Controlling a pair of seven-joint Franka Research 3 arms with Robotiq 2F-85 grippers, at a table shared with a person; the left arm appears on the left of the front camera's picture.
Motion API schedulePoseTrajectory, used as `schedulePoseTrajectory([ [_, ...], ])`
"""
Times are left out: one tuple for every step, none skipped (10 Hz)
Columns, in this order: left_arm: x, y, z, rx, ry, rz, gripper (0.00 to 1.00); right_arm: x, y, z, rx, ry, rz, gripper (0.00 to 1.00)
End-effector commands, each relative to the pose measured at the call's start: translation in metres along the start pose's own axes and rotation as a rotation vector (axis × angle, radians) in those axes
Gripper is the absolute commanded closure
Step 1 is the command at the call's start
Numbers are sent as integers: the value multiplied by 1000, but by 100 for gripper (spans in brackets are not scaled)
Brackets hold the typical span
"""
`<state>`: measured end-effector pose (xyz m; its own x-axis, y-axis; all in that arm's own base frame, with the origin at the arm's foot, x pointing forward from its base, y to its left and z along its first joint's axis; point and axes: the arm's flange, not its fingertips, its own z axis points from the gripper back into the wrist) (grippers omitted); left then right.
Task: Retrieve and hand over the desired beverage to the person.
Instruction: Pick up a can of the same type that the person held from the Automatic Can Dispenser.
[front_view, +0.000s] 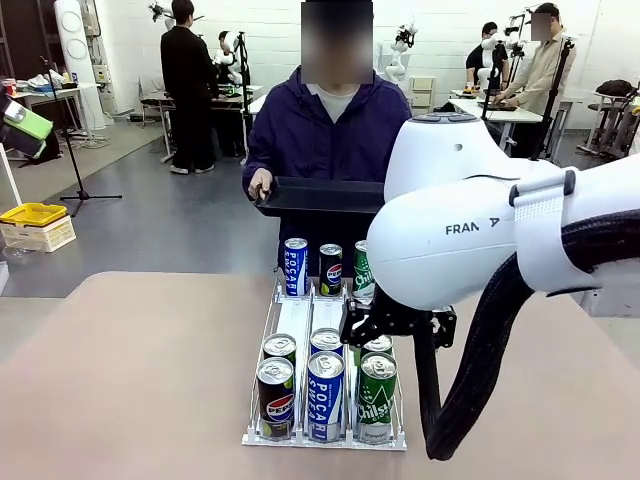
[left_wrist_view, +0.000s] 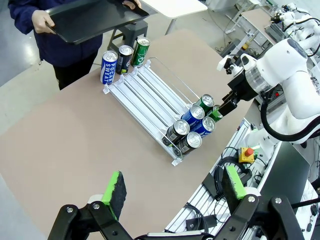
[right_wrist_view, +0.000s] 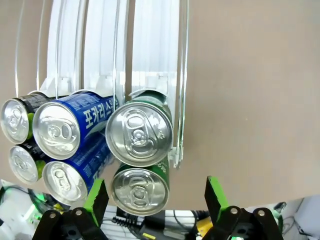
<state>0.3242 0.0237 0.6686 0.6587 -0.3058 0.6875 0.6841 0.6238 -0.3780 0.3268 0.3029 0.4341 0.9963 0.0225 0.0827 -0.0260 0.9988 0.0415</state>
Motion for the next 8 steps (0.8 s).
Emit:
schedulePoseTrajectory([
  [-1,1,0,-16,-12,-18,0,-11,-2,-4,-19,1,-18,0],
  [-1,1,0,-16,-12,-18,0,-13,0,-5,-16,16,-9,0],
  [-1,1,0,-16,-12,-18,0,-13,1,-5,-10,36,-16,0],
  [-1,1,0,-16,-12,-18,0,-12,1,-5,-2,45,-19,0],
  [-1,1,0,-16,-12,-18,0,-9,0,-7,3,53,-28,0],
  [-1,1,0,-16,-12,-18,0,-8,1,-8,6,63,-27,0],
  [-1,1,0,-16,-12,-18,0,-5,1,-11,9,57,-10,0],
  [-1,1,0,-16,-12,-18,0,0,0,-14,16,59,-15,0],
])
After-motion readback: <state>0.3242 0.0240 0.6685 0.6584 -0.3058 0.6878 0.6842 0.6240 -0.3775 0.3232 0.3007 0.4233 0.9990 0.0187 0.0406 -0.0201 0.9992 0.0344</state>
